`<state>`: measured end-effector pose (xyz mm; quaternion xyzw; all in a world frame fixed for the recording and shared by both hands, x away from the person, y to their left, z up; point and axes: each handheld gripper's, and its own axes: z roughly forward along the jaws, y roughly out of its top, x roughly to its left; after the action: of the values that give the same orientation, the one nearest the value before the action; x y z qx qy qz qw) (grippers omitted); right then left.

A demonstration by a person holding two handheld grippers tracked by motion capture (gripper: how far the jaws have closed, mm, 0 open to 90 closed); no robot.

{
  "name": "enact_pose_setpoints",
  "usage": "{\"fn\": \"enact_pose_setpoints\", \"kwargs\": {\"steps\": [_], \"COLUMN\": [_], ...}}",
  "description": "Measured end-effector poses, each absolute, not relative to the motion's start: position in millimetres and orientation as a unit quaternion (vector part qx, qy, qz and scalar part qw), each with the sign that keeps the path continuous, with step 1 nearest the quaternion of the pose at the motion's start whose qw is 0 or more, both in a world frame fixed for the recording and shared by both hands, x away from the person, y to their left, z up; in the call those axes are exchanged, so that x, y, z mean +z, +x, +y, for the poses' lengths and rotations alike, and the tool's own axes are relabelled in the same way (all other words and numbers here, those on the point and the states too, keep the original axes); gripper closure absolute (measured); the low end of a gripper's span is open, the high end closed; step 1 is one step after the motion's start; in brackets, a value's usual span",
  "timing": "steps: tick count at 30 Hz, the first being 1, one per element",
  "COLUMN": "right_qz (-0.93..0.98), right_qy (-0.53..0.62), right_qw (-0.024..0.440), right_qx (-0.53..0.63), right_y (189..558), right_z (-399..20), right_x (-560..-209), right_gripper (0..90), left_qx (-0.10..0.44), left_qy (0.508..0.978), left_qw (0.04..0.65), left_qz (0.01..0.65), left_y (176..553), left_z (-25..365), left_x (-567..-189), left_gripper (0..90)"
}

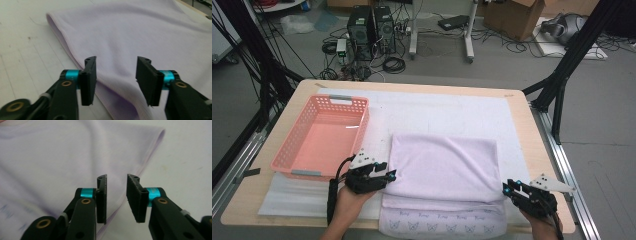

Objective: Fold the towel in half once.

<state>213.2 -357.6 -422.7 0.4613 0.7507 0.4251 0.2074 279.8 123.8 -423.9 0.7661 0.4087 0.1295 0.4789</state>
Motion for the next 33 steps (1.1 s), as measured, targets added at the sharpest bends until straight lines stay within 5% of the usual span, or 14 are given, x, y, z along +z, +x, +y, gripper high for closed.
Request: {"fn": "enact_pose_setpoints", "kwargs": {"steps": [13, 21, 23, 24, 25, 26, 27, 33], "right_qz": [0.749, 0.748, 0.75, 0.748, 0.748, 0.753, 0.757, 0.754], "right_qy": [0.505, 0.514, 0.511, 0.513, 0.511, 0.505, 0.499, 0.495], "right_qw": [0.216, 0.209, 0.207, 0.204, 0.181, 0.184, 0.19, 0.196], "right_qx": [0.371, 0.362, 0.365, 0.369, 0.383, 0.381, 0.376, 0.386], "right_y": [304.3, 337.7, 338.5, 338.4, 338.6, 338.8, 338.6, 346.4], "right_z": [-341.8, -333.4, -335.4, -336.2, -337.2, -335.8, -333.6, -335.5], "right_x": [-440.4, -450.0, -450.5, -450.4, -450.5, -450.5, -450.2, -447.3], "right_gripper": [48.3, 54.5, 60.0, 70.7, 82.4, 83.7, 84.8, 86.1], "left_qx": [0.171, 0.194, 0.198, 0.195, 0.183, 0.166, 0.17, 0.149], "left_qy": [0.759, 0.772, 0.765, 0.762, 0.762, 0.763, 0.766, 0.741], "left_qw": [0.429, 0.393, 0.396, 0.4, 0.411, 0.421, 0.417, 0.432], "left_qz": [0.459, 0.46, 0.468, 0.47, 0.466, 0.461, 0.459, 0.492], "left_y": [345.3, 360.4, 361.3, 362.2, 363.2, 363.9, 364.0, 376.9], "left_z": [107.2, 91.3, 91.3, 93.3, 95.6, 95.1, 93.0, 95.7], "left_x": [-440.2, -451.4, -451.5, -451.3, -451.4, -451.8, -451.3, -444.6], "left_gripper": [38.2, 36.9, 43.5, 50.1, 60.6, 78.6, 83.6, 85.4]}}
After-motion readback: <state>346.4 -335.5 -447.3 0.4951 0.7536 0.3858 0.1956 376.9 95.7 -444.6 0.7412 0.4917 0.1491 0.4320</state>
